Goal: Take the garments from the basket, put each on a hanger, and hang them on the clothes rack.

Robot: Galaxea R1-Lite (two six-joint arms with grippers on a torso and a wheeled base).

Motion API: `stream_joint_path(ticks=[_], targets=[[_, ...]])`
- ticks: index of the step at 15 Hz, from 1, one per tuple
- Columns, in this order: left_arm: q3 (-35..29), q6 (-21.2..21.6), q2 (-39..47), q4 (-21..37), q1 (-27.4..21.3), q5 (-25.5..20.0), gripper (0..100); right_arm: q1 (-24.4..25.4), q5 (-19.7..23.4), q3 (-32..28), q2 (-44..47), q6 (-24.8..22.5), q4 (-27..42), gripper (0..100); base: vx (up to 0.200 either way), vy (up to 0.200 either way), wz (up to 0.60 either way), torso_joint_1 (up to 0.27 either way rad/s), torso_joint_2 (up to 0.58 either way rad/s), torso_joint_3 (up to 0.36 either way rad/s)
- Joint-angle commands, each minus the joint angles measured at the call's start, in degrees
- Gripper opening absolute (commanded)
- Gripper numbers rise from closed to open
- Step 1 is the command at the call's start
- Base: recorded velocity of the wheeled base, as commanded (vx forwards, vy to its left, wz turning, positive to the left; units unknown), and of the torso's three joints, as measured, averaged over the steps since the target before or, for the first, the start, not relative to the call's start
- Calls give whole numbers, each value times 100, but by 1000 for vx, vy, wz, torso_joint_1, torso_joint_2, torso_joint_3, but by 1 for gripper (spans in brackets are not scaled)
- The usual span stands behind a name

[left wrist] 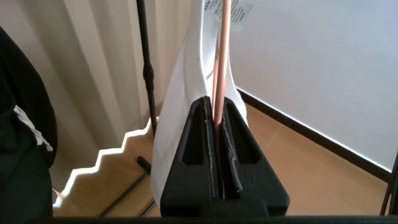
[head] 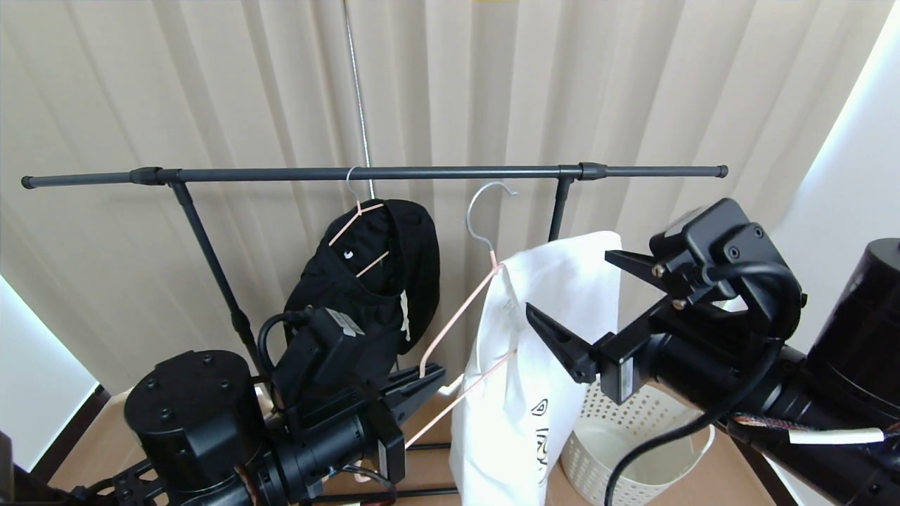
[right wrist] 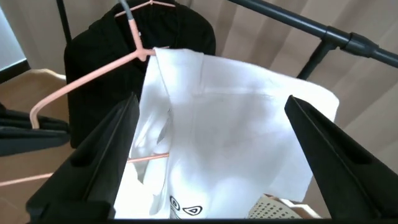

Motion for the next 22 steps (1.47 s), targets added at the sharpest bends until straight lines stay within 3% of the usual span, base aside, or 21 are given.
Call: stream_joint_path(ticks=[1,4,8,9,10,11,12,15,16,17,18,19,20,22], targets=[[251,9,-85,-8,324,-309,0,-99,316,353,-387,-330,6,100,0,0,0,0,0,0],[567,71,-59,-201,631,-916,0,-416,1212,617,-959,-735,507,100,0,0,0,0,0,0],[910,510,91,-535,807,-1417,0,-1101,2575,107,-1416,-1025,1931,100,0,0,0,0,0,0],[1086,660,99,-570,816,-1557,0,-1769,3506,-482,-1433,-1447,3196,100,0,0,0,0,0,0],[1156,791,99,-570,816,-1654,0,-2165,4121,-746,-1310,-1825,3750,100,0,0,0,0,0,0],[1156,791,99,-570,816,-1654,0,-2165,4121,-746,-1310,-1825,3750,100,0,0,0,0,0,0],[1306,967,99,-570,798,-1795,0,-2824,5185,-1361,-800,-2677,4796,100,0,0,0,0,0,0],[1473,1046,99,-728,772,-1830,0,-3105,5554,-2415,87,-3556,6299,100,0,0,0,0,0,0],[1543,1081,108,-860,745,-1970,0,-3175,5835,-3057,527,-4092,7108,100,0,0,0,0,0,0],[1543,1090,108,-869,737,-1988,0,-3193,5897,-3171,606,-4180,7257,100,0,0,0,0,0,0],[1578,1099,108,-904,675,-2014,0,-3307,6310,-3910,1107,-4751,8259,100,0,0,0,0,0,0],[1604,1125,99,-904,649,-2014,0,-3325,6459,-4314,1406,-4989,8839,100,0,0,0,0,0,0],[1648,1231,108,-904,640,-2023,0,-3307,6477,-4674,1722,-5015,9270,100,0,0,0,0,0,0],[1675,1284,108,-913,570,-2023,0,-3263,6503,-4709,1827,-5015,9252,100,0,0,0,0,0,0]])
